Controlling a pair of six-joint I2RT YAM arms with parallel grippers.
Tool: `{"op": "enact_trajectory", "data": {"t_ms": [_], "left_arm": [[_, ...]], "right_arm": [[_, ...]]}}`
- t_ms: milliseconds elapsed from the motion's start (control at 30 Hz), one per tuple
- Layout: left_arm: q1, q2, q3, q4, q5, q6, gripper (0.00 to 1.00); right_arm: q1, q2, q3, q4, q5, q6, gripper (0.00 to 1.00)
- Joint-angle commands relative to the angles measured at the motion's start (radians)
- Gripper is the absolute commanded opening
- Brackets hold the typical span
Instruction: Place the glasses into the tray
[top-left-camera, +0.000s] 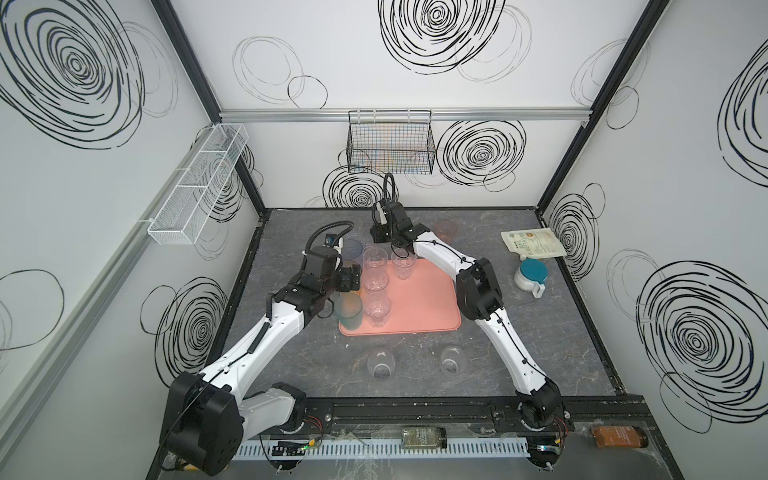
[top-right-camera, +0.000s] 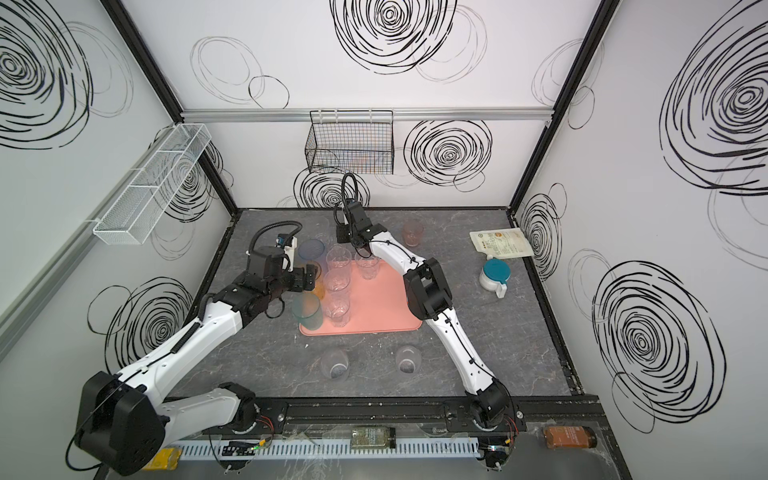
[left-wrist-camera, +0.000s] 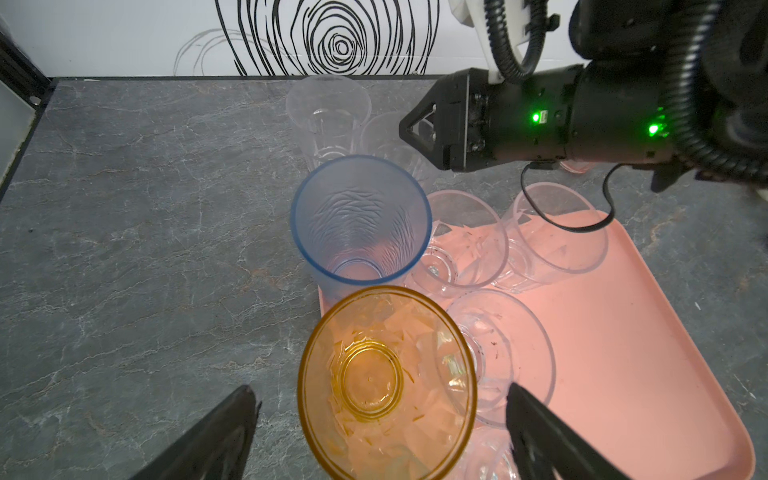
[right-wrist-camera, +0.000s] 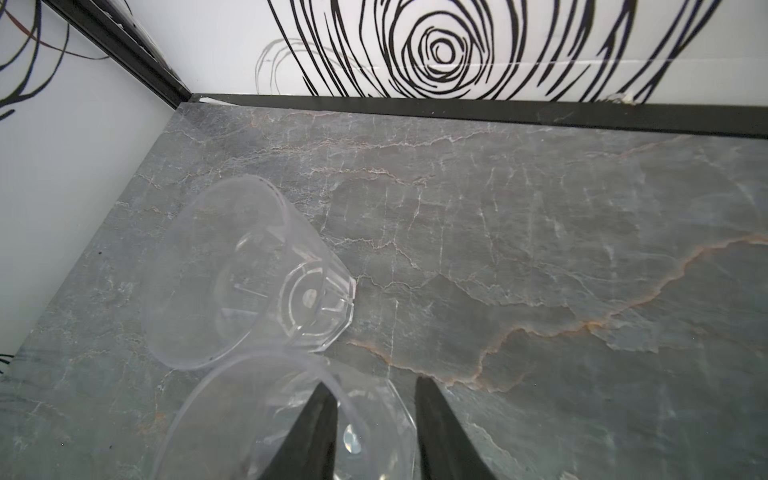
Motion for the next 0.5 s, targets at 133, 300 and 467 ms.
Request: {"op": "enact_trajectory", "data": {"t_ms": [133,300,467], "left_arm": [[-0.005,-0.033,-0.01,0.041,0.008,-0.02,0.96],[-0.005,-0.048,-0.008,0.032,0.0,-0.021,0.96],[-0.005,-0.055,-0.019,0.04,0.009,-0.031,0.96]], "right_arm": [[-0.01,-0.04,0.02,-0.04,0.029,-0.013,0.25],[-0.02,-0.063,0.018,-0.054,0.047,-0.026,0.19],[-0.024,-0.096,0.012,-0.069,0.059,-0.053,0.17]]}}
